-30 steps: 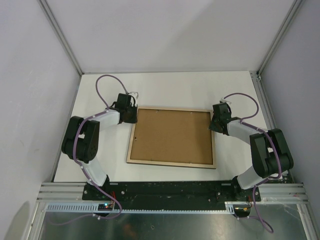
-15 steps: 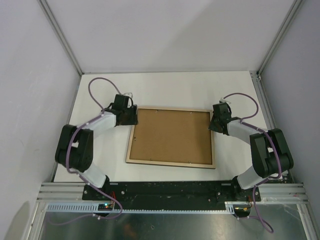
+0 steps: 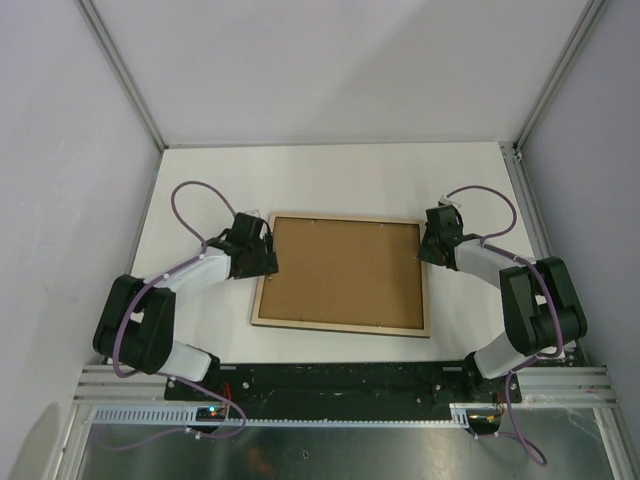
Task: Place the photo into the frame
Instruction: Press the fastener onto the backboard.
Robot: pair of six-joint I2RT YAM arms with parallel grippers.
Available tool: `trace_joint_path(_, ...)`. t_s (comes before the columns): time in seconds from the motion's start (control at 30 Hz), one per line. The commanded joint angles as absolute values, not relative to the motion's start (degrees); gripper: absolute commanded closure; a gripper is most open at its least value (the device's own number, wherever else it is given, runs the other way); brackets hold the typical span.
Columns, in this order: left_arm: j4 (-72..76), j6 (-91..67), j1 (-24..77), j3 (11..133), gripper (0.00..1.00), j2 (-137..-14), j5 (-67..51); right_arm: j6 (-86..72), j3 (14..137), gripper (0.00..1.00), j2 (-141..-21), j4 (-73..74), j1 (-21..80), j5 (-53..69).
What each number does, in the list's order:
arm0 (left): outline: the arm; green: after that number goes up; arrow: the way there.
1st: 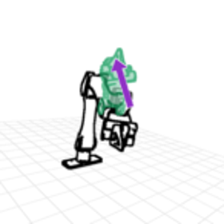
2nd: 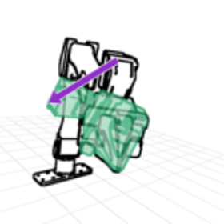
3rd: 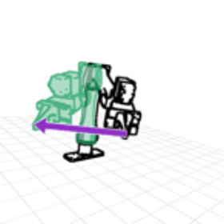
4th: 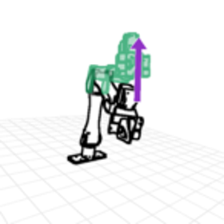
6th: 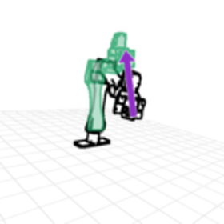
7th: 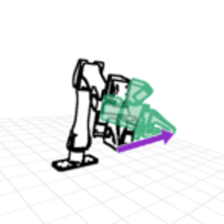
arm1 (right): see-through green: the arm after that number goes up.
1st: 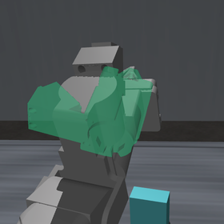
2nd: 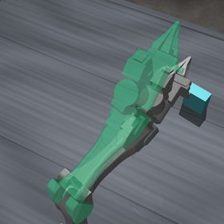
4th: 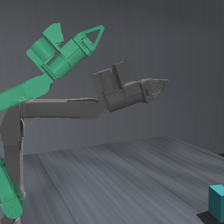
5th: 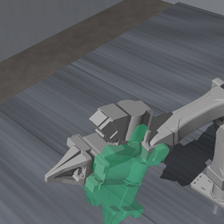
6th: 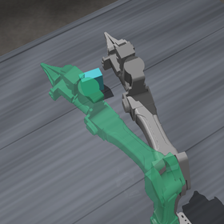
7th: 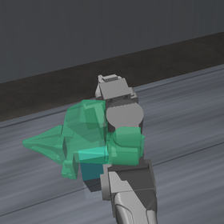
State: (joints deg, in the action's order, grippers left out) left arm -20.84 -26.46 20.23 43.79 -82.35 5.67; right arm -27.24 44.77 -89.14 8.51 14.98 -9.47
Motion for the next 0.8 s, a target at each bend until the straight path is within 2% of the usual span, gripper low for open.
trace_joint_path(0.0, -20.5, -29.8, 21.4, 43.7, 0.31, -81.8, 8.5, -27.5, 45.2, 0.93, -90.1, 11.4, 15.0, -7.8)
trace_joint_path(0.17, -20.4, -31.2, 22.1, 43.5, 0.4, -82.6, 9.6, -27.2, 45.2, 0.93, -90.1, 11.4, 14.8, -7.8)
trace_joint_path(0.57, -20.6, -31.7, 23.4, 41.7, 0.44, -83.8, 10.8, -27.2, 45.2, 0.93, -90.2, 11.0, 14.8, -7.1)
trace_joint_path(0.77, -20.6, -32.2, 23.6, 41.8, 0.52, -84.3, 12.0, -27.1, 45.2, 0.93, -90.2, 11.0, 14.8, -7.1)
